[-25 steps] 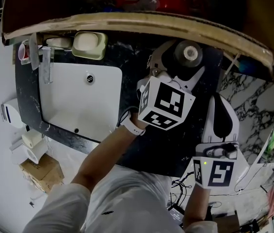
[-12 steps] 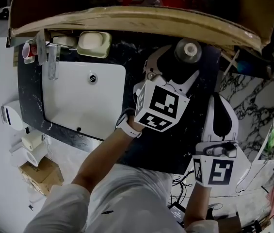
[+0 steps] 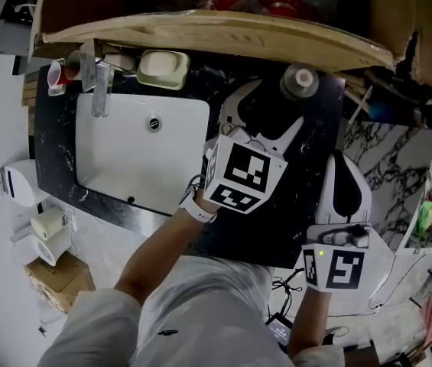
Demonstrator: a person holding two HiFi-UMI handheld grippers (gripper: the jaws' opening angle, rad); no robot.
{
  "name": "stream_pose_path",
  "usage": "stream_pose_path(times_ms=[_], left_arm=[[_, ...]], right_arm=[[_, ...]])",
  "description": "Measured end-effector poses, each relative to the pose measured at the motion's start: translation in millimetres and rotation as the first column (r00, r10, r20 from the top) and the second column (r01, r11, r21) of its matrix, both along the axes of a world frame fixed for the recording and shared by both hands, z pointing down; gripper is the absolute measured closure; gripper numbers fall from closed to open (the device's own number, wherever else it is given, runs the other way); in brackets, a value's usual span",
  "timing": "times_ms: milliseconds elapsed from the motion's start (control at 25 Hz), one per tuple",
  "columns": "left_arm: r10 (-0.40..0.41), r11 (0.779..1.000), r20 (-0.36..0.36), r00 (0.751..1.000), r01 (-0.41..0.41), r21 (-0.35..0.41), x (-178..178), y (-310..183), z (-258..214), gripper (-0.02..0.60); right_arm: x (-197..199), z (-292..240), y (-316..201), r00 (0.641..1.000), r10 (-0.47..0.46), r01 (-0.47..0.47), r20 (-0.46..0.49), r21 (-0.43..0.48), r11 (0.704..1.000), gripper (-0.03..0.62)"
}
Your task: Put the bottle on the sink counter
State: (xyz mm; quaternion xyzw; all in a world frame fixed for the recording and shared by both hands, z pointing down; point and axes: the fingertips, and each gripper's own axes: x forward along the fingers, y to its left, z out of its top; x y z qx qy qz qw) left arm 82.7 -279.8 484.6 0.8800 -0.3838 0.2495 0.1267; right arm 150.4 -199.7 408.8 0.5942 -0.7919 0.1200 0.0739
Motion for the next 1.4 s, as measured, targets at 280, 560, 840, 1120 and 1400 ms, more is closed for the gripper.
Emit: stream_pose_path(times_ms=[280,560,840,1120,1400], left_arm=[[-0.014,1.000,-0.009,1.000,0.014,0.007,-22,20,-24,0.250],[-0.012,1.000,-0.014,1.000,0.012,0.003,-47,44,-47,0.267],[-0.026,0.999,-0.028,0.999,0.027,0.028,-73,63,-77,0.285],[-0.070,0.997,-0.046,0.996,0.072,0.037,-103,80,-106,0.420],[-0.108,0.994,-0.037,0.993,0.109,0.025,-137,99,-125,0.566]], right_arm=[[-9,-20,17,1.000,0.007,-0.007,-0.012,0.017,1.000,0.583],[-25,-39,38,1.000,0.014,-0.013,-0.028,0.028,1.000,0.583],[-33,-60,59,0.998,0.033,-0.031,-0.050,0.041,0.999,0.583],[-34,-83,76,0.996,0.071,-0.068,-0.055,0.058,0.996,0.583],[-42,-106,88,0.994,0.088,-0.081,-0.071,0.086,0.993,0.583]])
